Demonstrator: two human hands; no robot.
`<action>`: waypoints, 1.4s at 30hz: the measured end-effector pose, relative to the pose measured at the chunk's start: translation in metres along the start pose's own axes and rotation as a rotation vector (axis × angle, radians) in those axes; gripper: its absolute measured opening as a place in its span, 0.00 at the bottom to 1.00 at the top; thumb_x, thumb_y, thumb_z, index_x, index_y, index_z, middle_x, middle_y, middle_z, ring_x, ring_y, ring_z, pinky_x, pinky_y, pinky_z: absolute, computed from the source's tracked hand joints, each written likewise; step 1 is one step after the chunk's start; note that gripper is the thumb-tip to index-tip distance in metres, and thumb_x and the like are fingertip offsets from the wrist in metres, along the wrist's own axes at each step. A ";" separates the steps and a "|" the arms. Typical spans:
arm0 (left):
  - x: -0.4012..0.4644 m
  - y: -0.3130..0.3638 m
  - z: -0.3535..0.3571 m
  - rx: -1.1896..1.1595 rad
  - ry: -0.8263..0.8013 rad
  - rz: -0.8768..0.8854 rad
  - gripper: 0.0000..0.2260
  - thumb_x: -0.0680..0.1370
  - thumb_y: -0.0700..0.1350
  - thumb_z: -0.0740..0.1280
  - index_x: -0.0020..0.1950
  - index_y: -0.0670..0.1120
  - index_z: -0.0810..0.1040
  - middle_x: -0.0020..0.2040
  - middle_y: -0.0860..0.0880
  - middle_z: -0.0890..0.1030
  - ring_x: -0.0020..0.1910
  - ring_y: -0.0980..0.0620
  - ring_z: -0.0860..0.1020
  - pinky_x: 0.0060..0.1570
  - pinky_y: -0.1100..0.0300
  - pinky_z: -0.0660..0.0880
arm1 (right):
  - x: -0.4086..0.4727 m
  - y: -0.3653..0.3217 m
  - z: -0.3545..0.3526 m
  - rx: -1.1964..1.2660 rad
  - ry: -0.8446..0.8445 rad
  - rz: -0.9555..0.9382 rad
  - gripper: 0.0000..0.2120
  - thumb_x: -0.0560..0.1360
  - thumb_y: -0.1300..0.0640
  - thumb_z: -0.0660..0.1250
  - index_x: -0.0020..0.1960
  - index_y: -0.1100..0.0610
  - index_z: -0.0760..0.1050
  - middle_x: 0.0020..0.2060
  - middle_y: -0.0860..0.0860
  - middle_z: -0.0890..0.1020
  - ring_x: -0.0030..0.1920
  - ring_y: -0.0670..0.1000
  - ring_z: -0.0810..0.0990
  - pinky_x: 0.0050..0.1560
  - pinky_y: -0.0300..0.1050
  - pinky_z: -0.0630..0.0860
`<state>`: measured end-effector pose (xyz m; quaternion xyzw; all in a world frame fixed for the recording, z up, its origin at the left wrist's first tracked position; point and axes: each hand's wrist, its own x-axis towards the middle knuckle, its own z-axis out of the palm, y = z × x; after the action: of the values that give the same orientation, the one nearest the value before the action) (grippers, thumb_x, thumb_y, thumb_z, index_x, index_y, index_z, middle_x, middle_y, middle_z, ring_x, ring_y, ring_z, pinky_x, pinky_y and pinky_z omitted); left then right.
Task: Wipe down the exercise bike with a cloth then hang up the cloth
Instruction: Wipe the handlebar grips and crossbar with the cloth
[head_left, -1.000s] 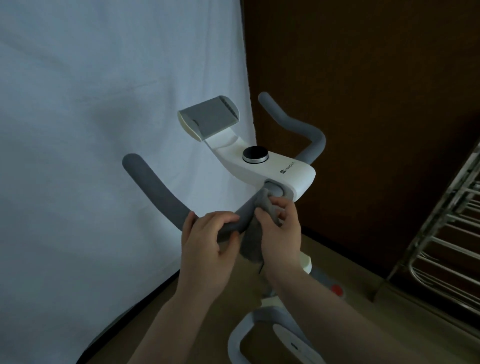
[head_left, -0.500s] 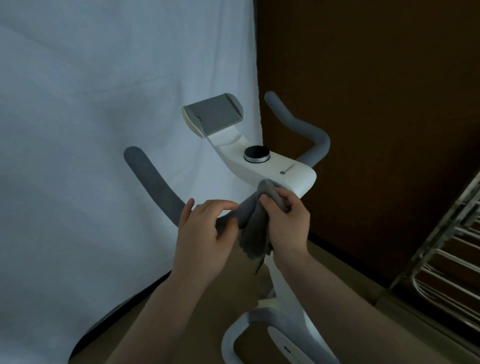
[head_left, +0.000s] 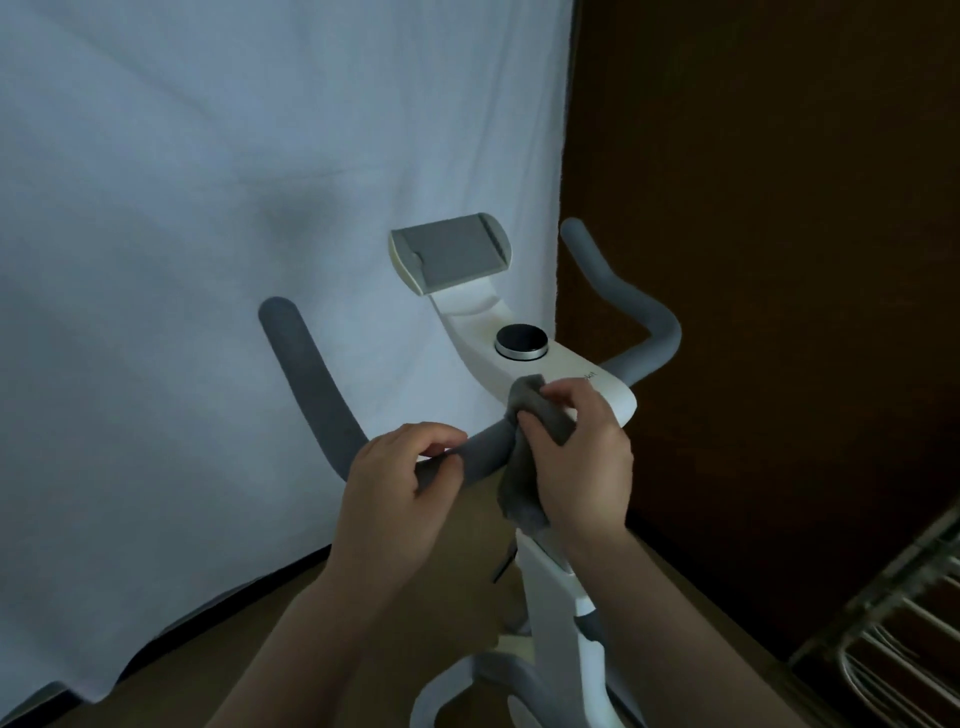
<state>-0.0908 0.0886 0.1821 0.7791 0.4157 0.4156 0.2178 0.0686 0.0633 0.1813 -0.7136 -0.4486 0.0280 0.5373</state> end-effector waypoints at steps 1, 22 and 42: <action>0.000 -0.001 0.000 0.009 -0.007 -0.004 0.07 0.77 0.42 0.67 0.54 0.48 0.82 0.50 0.57 0.82 0.50 0.59 0.79 0.49 0.66 0.76 | 0.001 0.001 0.000 -0.059 0.011 -0.065 0.09 0.75 0.53 0.69 0.54 0.51 0.76 0.49 0.47 0.81 0.50 0.47 0.80 0.51 0.45 0.79; 0.002 -0.001 0.015 0.135 0.092 0.035 0.08 0.73 0.49 0.64 0.48 0.53 0.82 0.45 0.61 0.81 0.45 0.62 0.76 0.54 0.59 0.70 | 0.002 0.031 0.003 -0.358 0.049 -0.469 0.14 0.72 0.57 0.72 0.57 0.55 0.81 0.50 0.52 0.82 0.50 0.54 0.79 0.42 0.51 0.80; 0.001 -0.009 -0.004 0.204 -0.068 0.073 0.10 0.72 0.47 0.71 0.51 0.59 0.79 0.46 0.67 0.78 0.47 0.68 0.74 0.73 0.52 0.55 | -0.022 0.018 0.013 -0.115 -0.010 -0.269 0.16 0.71 0.60 0.70 0.59 0.52 0.78 0.55 0.47 0.81 0.57 0.48 0.77 0.52 0.43 0.78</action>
<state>-0.0985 0.0947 0.1785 0.8255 0.4195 0.3523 0.1362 0.0598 0.0573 0.1514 -0.6766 -0.5437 -0.0664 0.4921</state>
